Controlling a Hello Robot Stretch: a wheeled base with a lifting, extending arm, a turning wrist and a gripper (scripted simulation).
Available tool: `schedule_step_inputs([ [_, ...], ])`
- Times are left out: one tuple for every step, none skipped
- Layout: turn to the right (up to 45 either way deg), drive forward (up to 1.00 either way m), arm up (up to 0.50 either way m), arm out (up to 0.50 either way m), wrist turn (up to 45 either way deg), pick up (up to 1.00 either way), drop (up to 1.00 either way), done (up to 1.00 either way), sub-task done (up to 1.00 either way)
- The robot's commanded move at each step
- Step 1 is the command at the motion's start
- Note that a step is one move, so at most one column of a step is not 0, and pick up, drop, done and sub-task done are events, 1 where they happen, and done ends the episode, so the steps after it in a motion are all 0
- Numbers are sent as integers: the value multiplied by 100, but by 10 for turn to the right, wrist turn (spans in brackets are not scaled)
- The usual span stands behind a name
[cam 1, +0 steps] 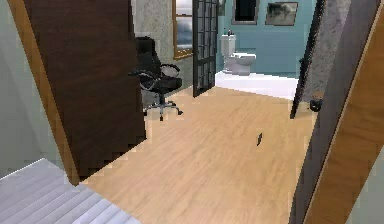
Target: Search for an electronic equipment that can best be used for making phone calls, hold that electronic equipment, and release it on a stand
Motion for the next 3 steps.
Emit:
schedule_step_inputs([
  [30, 0, 0, 0, 0, 0, 0, 0, 0],
  [0, 35, 0, 0, 0, 0, 0, 0, 0],
  [-450, 0, 0, 0, 0, 0, 0, 0, 0],
])
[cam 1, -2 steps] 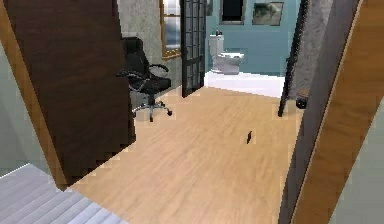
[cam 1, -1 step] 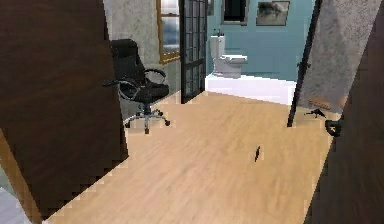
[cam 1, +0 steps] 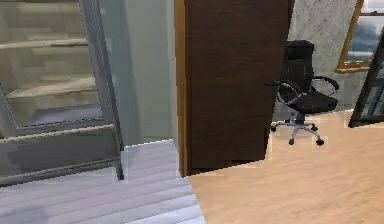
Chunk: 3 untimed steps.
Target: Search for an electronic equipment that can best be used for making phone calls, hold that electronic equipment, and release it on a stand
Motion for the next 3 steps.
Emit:
schedule_step_inputs([
  [-90, 0, 0, 0, 0, 0, 0, 0, 0],
  [0, 30, 0, 0, 0, 0, 0, 0, 0],
  [450, 0, 0, 0, 0, 0, 0, 0, 0],
])
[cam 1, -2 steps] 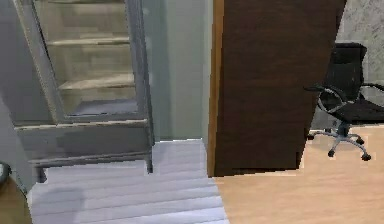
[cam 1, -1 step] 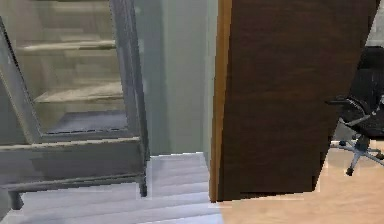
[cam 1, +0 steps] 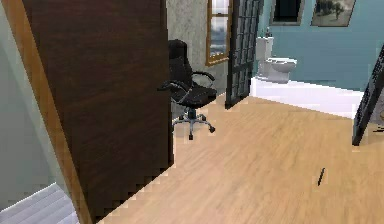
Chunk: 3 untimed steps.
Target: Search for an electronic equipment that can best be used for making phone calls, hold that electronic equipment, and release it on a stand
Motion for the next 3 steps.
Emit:
schedule_step_inputs([
  [150, 0, 0, 0, 0, 0, 0, 0, 0],
  [30, 0, 0, 0, 0, 0, 0, 0, 0],
  [-90, 0, 0, 0, 0, 0, 0, 0, 0],
])
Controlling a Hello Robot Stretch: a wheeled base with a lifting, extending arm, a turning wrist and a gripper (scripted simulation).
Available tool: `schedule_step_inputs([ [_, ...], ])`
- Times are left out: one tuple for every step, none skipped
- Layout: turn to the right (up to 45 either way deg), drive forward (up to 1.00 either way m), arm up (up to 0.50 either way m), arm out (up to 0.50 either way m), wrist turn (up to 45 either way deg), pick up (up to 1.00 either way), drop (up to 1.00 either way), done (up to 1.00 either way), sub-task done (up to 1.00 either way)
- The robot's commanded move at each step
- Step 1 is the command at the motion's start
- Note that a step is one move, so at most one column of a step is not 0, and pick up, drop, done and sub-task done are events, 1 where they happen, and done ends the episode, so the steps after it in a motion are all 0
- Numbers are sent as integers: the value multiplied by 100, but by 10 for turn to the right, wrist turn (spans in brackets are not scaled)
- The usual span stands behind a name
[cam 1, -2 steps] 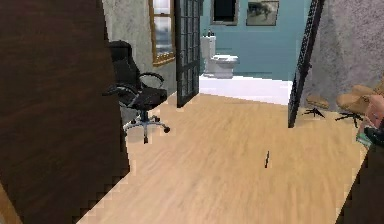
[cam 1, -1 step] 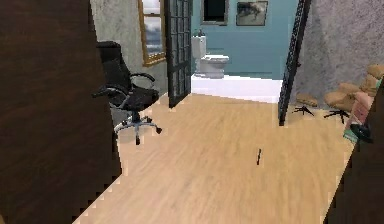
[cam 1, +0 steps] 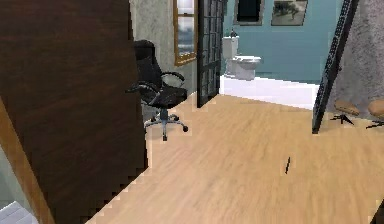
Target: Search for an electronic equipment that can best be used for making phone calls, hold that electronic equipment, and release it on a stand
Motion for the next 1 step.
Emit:
schedule_step_inputs([
  [0, 15, 0, 0, 0, 0, 0, 0, 0],
])
